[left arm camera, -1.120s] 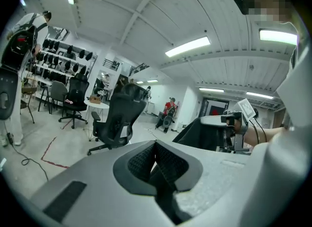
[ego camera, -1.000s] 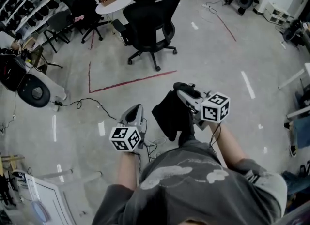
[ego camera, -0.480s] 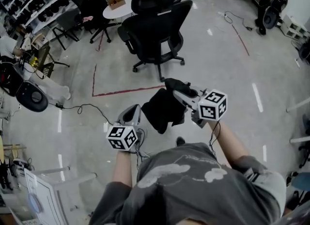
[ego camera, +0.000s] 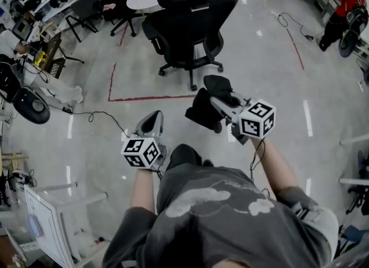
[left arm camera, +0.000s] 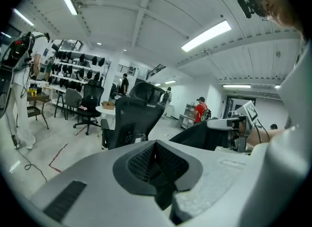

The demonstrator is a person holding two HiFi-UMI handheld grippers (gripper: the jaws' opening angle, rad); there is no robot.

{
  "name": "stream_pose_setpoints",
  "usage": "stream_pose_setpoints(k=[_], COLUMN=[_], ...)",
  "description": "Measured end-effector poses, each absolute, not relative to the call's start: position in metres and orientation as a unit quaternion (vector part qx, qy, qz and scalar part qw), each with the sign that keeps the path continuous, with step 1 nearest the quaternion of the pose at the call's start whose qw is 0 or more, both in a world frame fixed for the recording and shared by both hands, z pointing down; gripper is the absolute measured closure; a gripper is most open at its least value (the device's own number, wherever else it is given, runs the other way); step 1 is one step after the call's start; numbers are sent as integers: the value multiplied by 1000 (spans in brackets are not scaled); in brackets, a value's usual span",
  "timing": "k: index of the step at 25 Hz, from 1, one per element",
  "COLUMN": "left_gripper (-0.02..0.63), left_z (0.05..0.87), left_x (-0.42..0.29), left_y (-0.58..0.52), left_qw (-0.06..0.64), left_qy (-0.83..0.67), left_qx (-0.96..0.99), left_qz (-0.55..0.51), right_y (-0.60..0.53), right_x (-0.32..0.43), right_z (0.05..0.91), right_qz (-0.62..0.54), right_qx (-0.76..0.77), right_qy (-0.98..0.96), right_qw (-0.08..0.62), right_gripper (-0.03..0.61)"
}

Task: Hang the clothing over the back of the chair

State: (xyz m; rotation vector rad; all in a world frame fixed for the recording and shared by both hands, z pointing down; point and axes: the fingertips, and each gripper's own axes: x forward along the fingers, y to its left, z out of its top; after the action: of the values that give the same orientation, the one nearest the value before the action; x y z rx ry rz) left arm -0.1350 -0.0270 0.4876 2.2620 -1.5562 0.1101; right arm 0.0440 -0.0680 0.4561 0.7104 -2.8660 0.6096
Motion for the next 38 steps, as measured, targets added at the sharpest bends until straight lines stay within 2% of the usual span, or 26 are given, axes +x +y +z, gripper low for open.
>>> stream_pose_setpoints(k=[6,12,25,38], left_gripper=[612,612,612,612], left_z=[492,498,503,447], left_x=[-143,-179,-311,-429], left_y=[-54,-94,-248,-390], left_qw=[191,184,199,154], left_qy=[-561,-570,-596,-614], left_qx=[804,801,778,774], left_qz=[31,26,-10,-24], right_y=[-105,-150,-281,-432], right_x=[55,16,-180,-335], right_z=[465,468,438,380], right_qz=[216,214,189,113], right_qx=[260,244,141,105], right_qy=[-940,-944,-970,-985], right_qw=[49,51,67,76], right_gripper=[581,581,581,581])
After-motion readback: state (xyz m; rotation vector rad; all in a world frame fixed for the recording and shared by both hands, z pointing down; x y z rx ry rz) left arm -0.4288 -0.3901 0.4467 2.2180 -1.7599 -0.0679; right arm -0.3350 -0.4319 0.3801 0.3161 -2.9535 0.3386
